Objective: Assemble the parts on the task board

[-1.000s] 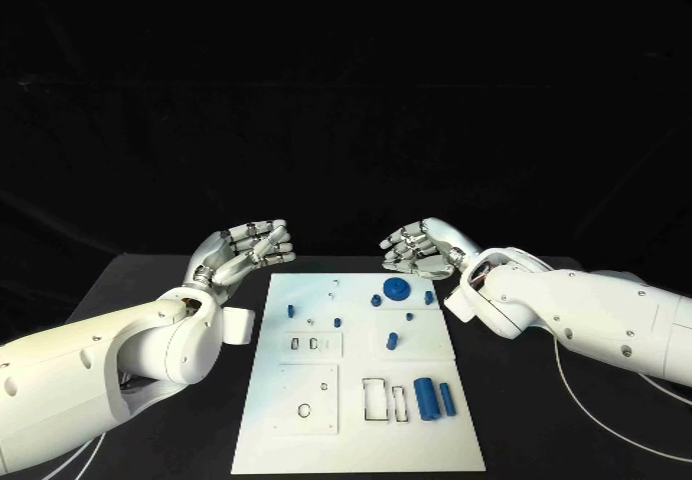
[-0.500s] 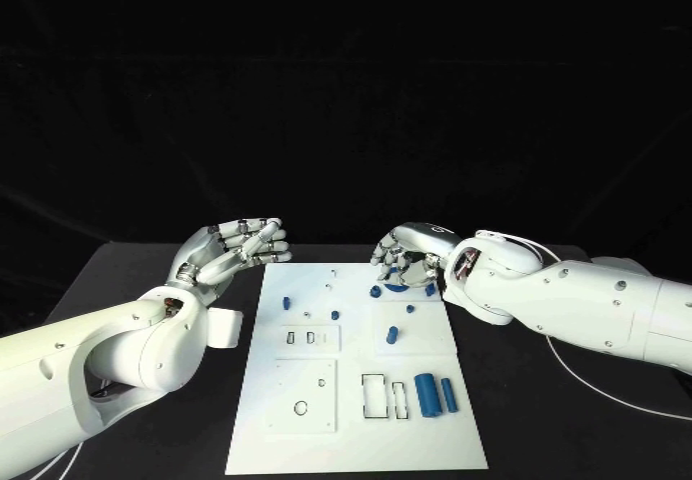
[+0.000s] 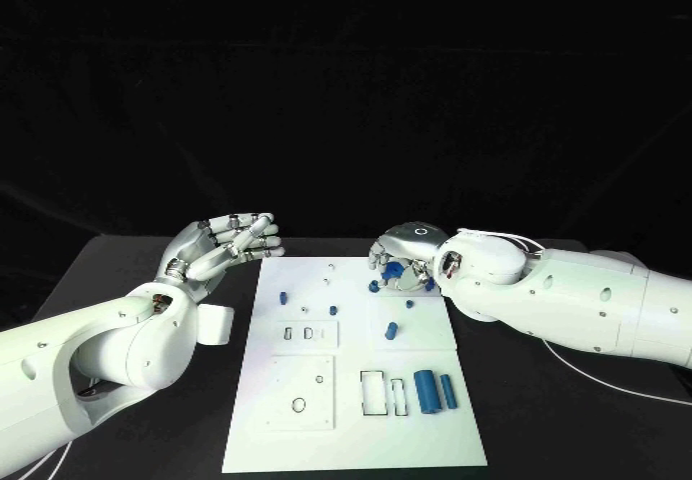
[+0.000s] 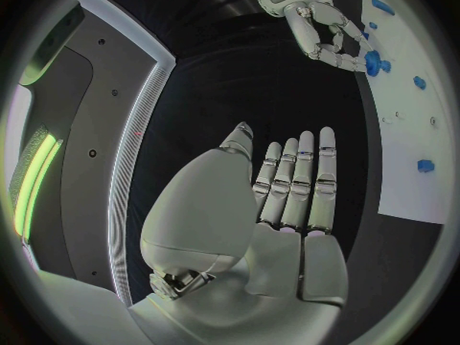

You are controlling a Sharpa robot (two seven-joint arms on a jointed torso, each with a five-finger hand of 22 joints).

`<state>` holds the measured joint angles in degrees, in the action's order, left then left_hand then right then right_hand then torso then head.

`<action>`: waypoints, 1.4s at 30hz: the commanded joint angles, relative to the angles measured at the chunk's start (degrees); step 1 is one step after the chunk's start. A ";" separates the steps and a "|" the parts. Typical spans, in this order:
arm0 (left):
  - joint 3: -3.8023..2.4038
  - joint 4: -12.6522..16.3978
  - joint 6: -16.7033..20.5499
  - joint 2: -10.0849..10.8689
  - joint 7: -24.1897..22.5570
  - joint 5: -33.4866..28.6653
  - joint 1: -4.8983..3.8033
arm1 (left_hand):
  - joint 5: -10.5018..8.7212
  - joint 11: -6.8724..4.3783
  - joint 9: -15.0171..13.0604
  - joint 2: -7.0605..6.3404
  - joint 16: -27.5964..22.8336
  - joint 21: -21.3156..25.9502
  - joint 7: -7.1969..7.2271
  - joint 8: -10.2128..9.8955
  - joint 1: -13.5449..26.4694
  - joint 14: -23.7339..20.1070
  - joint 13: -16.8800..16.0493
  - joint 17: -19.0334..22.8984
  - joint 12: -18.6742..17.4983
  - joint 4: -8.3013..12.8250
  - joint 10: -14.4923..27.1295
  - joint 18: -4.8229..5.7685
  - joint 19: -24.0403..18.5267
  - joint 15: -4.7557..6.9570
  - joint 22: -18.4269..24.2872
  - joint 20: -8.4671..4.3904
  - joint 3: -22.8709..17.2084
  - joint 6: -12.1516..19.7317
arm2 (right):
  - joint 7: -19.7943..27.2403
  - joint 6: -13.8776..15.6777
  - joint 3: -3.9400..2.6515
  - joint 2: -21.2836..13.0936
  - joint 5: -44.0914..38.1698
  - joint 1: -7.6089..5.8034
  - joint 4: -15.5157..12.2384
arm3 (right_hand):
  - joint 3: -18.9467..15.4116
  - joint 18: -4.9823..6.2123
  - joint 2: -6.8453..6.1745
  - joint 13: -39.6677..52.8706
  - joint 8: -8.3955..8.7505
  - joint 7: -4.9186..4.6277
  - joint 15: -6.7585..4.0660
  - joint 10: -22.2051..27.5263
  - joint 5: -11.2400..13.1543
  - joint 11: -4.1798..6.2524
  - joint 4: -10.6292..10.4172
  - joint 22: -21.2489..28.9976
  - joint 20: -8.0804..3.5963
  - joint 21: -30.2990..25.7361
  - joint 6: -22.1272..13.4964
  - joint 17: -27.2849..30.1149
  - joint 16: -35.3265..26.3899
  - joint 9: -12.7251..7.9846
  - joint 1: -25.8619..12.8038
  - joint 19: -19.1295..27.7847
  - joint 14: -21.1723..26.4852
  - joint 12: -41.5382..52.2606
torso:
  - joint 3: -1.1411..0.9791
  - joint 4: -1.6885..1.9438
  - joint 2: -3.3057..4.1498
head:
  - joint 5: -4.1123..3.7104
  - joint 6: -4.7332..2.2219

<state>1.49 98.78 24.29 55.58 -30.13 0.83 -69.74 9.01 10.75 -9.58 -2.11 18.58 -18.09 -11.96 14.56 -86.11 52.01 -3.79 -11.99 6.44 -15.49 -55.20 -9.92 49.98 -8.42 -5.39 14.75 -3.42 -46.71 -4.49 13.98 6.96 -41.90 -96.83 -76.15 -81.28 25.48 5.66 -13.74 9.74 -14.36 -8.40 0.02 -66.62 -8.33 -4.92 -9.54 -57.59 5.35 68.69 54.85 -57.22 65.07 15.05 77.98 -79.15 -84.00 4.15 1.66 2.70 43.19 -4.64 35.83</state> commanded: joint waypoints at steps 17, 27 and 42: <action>-0.05 0.01 -1.36 -0.05 0.28 0.33 -0.12 | -0.39 0.22 0.05 -0.22 -0.09 -0.10 -1.81 0.05 -0.24 0.30 0.12 -0.11 -0.73 -0.40 -0.13 -0.65 0.63 -0.13 0.17 -0.04 0.07 -0.09 | -2.33 -3.36 0.21 1.54 -5.37 0.11 0.91 | 1.50 -1.79 0.02 0.04 0.05 -0.53 0.73 0.39 -1.01 -0.44 -0.03 -11.74 0.50 8.53 0.76 -7.48 8.13 1.64 0.48 -1.89 -1.83 0.07 | 0.09 0.63 0.83 | 0.12 0.13; -0.05 -0.06 -1.33 -0.13 0.35 0.30 -0.12 | -0.43 0.27 0.08 -0.24 -0.17 -0.07 -1.87 -0.01 -0.18 0.29 0.13 -0.13 -0.84 -0.47 -0.10 -0.64 0.65 -0.17 0.21 -0.03 0.10 -0.04 | -2.37 -4.14 0.35 2.00 -5.24 0.37 1.39 | 2.14 -1.89 0.15 -0.18 -0.03 -0.48 0.70 0.44 -1.04 -0.44 0.05 -12.70 0.65 9.23 1.17 -7.35 8.37 1.95 0.56 -1.95 -1.63 -0.12 | 0.12 0.68 1.10 | -0.17 0.36; -0.05 -0.13 -1.38 -0.09 0.55 0.29 -0.12 | -0.43 0.31 0.09 -0.23 -0.25 -0.03 -1.91 -0.04 -0.20 0.23 0.13 -0.13 -0.91 -0.49 -0.08 -0.63 0.64 -0.20 0.25 -0.02 0.09 -0.02 | -2.16 -4.71 0.44 2.57 -5.05 0.60 1.91 | 3.26 -2.20 0.92 -0.34 -0.35 -0.17 0.54 -0.40 -0.99 -0.19 0.12 -14.89 0.64 10.68 1.89 -8.70 9.74 2.47 0.67 -2.57 -1.85 0.03 | 0.13 0.91 1.23 | -0.22 0.59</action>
<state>1.49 98.55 23.96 55.56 -29.37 0.89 -69.79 8.79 10.76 -9.55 -2.11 18.57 -18.09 -11.96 14.56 -86.11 52.00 -3.74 -12.07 5.81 -15.66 -55.20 -9.76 50.38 -8.42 -5.22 14.74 -3.25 -46.71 -6.45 10.44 7.38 -39.40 -101.09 -75.61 -79.42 28.47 3.94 -13.28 9.45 -14.40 -8.56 0.30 -66.54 -9.21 -5.01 -9.39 -72.40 5.90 79.05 56.43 -65.87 74.50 17.47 78.43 -81.31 -84.13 4.15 1.79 3.57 44.35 -4.87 36.42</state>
